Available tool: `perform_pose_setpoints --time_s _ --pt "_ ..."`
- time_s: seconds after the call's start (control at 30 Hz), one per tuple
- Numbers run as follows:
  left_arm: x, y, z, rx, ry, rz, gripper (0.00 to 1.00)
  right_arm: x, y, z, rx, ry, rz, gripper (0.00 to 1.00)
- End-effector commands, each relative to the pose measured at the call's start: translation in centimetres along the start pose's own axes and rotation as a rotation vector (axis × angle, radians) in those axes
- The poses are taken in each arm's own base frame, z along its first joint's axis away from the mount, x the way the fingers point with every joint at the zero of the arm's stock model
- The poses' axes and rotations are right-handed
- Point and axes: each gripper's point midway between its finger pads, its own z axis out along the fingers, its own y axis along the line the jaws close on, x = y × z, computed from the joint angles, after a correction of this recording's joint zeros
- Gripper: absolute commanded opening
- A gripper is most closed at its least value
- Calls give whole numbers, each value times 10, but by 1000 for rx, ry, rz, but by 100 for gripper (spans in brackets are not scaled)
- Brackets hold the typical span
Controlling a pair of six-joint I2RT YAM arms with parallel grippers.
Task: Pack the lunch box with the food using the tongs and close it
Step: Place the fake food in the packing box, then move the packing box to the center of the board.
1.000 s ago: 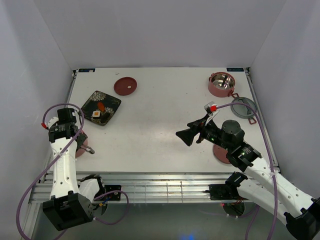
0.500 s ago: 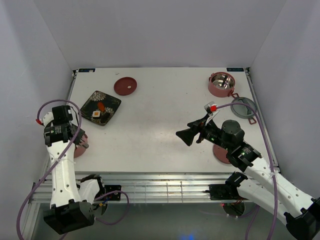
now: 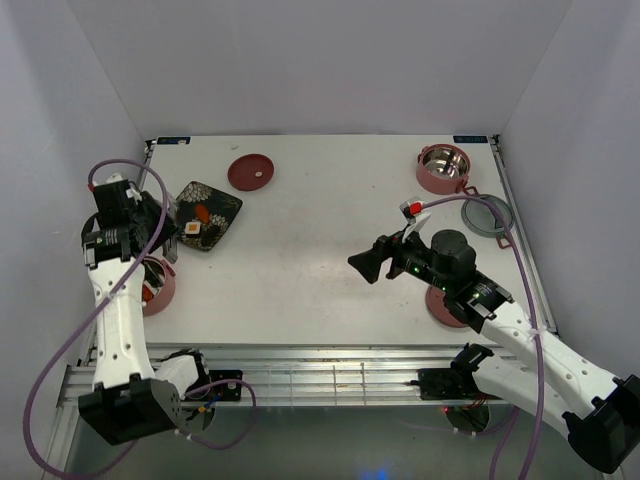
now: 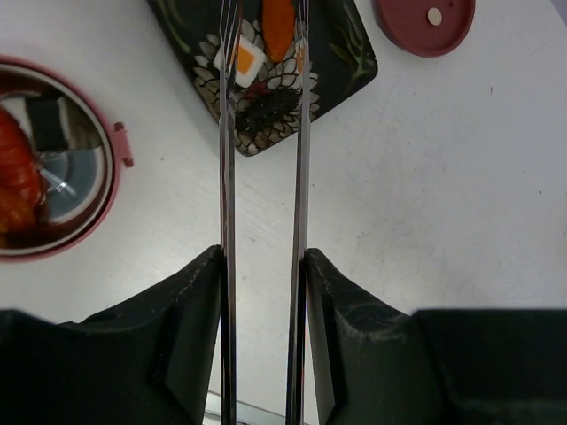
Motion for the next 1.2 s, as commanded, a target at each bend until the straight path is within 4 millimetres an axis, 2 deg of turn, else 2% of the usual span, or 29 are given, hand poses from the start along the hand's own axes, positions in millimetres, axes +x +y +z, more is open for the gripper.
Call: perform_pose_setpoints --time_s 0.0,0.07,0.1,0.2,0.23,0.27,0.3,0.33,0.4,0.43,0.47,0.53,0.57,0.63,0.67,0.73,0.77,0.8,0.83,0.87,0.9,0.93,0.97,1.0,1.03,1.07,1.1,1.13,1.17 --pt "-16 -35 15 150 -29 74 50 -28 1 2 31 -56 -32 95" --pt "-11 -45 27 161 -6 110 50 -30 -1 4 40 -62 -33 95" --pt "-9 -46 41 144 10 120 50 -30 -2 5 44 -64 -34 95" --pt "0 -70 59 156 37 190 51 -40 -7 10 82 -86 -38 95" --pt "10 -75 75 127 66 229 51 -46 -8 12 94 -96 -38 95" --pt "2 -78 80 105 44 241 51 -48 -13 17 119 -93 -36 95" --pt "4 -85 87 88 38 273 52 -53 -11 18 116 -100 -25 95" --pt "10 -83 105 45 69 299 53 -66 -6 20 107 -122 -22 95" --pt "4 -83 113 20 73 331 53 -73 -4 26 106 -129 -12 95" --pt "4 -82 117 10 73 333 53 -87 -1 27 107 -159 -20 95" --pt "5 -81 123 5 78 348 54 -94 -16 32 184 -179 -24 95" --pt "6 -84 130 20 81 354 55 -112 -30 33 269 -217 -65 95" --pt "11 -85 136 30 105 361 56 -129 -47 32 365 -258 -78 95" --pt "12 -85 144 42 128 355 56 -148 -68 29 473 -288 -123 95" --pt "14 -84 148 48 143 348 56 -164 -93 24 575 -320 -122 95" --pt "15 -80 155 34 156 333 56 -178 -119 20 645 -331 -119 95" --pt "14 -80 156 27 152 332 56 -180 -154 15 721 -323 -92 96" --pt "12 -78 156 15 144 330 56 -190 -163 14 711 -334 -79 96" --pt "9 -78 155 9 133 330 56 -192 -179 12 728 -331 -59 97" --pt "6 -78 155 0 123 329 56 -187 -215 9 770 -305 -23 98" --pt "1 -77 154 -12 108 323 56 -195 -227 5 789 -302 -12 99" --pt "-2 -78 153 -14 100 321 56 -195 -245 1 820 -289 6 99" --pt "-11 -84 150 -10 77 316 56 -198 -269 -14 871 -289 26 100" --pt "-13 -84 148 -16 78 315 56 -186 -289 -9 881 -245 50 100" --pt "-17 -86 146 -17 67 314 56 -191 -300 -12 891 -251 56 100" --pt "-21 -87 144 -15 55 314 56 -191 -318 -22 919 -251 70 94" --pt "-25 -89 142 -14 43 313 56 -181 -333 -15 921 -217 83 92" --pt "-27 -88 142 -23 37 313 56 -176 -339 -12 928 -184 95 92" --pt "-26 -86 142 -28 37 315 56 -163 -366 -19 972 -151 123 91"
